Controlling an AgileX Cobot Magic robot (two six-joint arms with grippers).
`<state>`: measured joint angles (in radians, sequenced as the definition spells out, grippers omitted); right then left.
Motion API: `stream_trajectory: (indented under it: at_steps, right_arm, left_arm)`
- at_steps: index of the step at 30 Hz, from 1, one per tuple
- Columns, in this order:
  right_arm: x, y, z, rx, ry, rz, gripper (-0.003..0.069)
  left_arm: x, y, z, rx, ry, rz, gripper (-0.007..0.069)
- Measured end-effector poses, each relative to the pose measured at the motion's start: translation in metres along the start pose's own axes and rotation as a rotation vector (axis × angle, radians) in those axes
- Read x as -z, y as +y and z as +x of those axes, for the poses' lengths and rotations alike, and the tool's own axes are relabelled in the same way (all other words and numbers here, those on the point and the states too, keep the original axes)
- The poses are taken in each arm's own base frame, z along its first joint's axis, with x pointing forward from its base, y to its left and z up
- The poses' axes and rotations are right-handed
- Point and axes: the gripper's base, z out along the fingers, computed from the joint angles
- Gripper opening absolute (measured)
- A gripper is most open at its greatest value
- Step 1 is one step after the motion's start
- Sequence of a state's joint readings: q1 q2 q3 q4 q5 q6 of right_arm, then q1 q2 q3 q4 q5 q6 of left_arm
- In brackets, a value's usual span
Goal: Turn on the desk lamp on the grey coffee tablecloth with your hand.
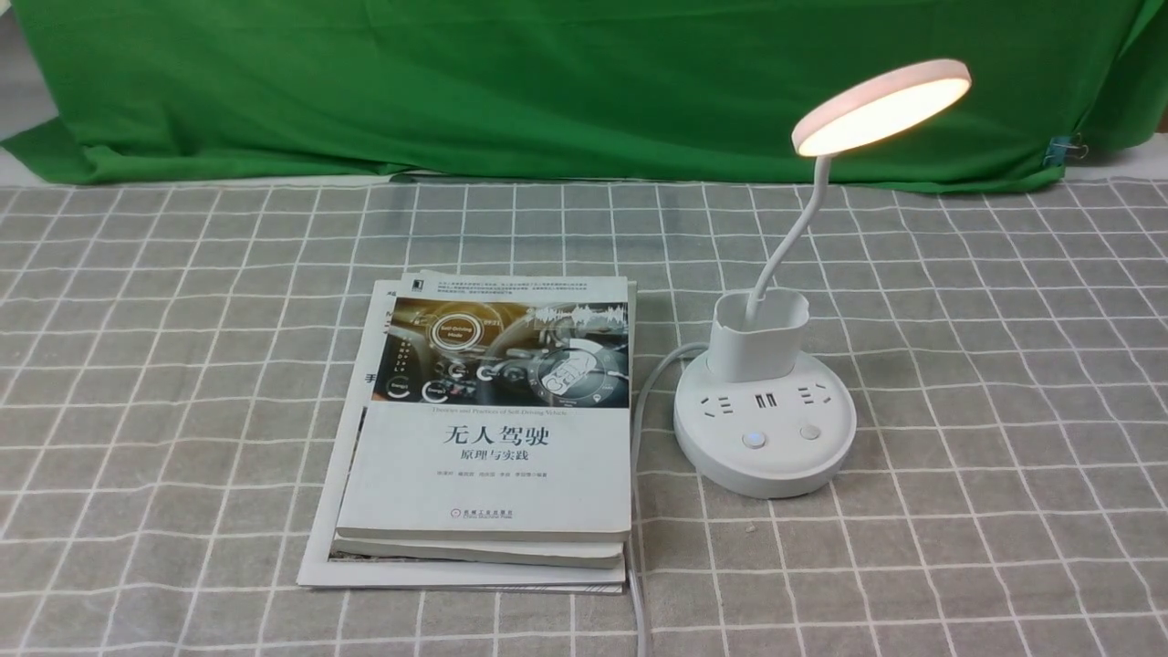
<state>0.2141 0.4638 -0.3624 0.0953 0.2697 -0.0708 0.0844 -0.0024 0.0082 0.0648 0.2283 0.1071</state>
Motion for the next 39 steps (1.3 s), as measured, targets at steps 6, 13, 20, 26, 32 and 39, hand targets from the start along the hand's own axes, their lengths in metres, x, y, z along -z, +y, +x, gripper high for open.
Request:
stream_trajectory:
  at_steps: [6, 13, 20, 26, 32, 39]
  right_arm:
    - [0.017, -0.008, 0.067, 0.027, -0.074, 0.093, 0.0028]
    - [0.021, -0.009, 0.095, 0.048, -0.144, 0.121, 0.0028]
    - [0.021, -0.008, 0.097, 0.049, -0.122, 0.119, 0.0028]
    - [0.021, -0.008, 0.098, 0.049, -0.121, 0.119, 0.0028]
    - [0.021, -0.008, 0.098, 0.049, -0.121, 0.119, 0.0036]
    - [0.021, -0.008, 0.098, 0.049, -0.121, 0.119, 0.0058]
  left_arm:
    - [0.0, 0.0, 0.0, 0.0, 0.0, 0.0, 0.0019]
    - [0.0, 0.0, 0.0, 0.0, 0.0, 0.0, 0.0019]
    - [0.0, 0.0, 0.0, 0.0, 0.0, 0.0, 0.0019]
    - [0.0, 0.0, 0.0, 0.0, 0.0, 0.0, 0.0019]
    - [0.0, 0.0, 0.0, 0.0, 0.0, 0.0, 0.0019]
    - [0.0, 0.0, 0.0, 0.0, 0.0, 0.0, 0.0019]
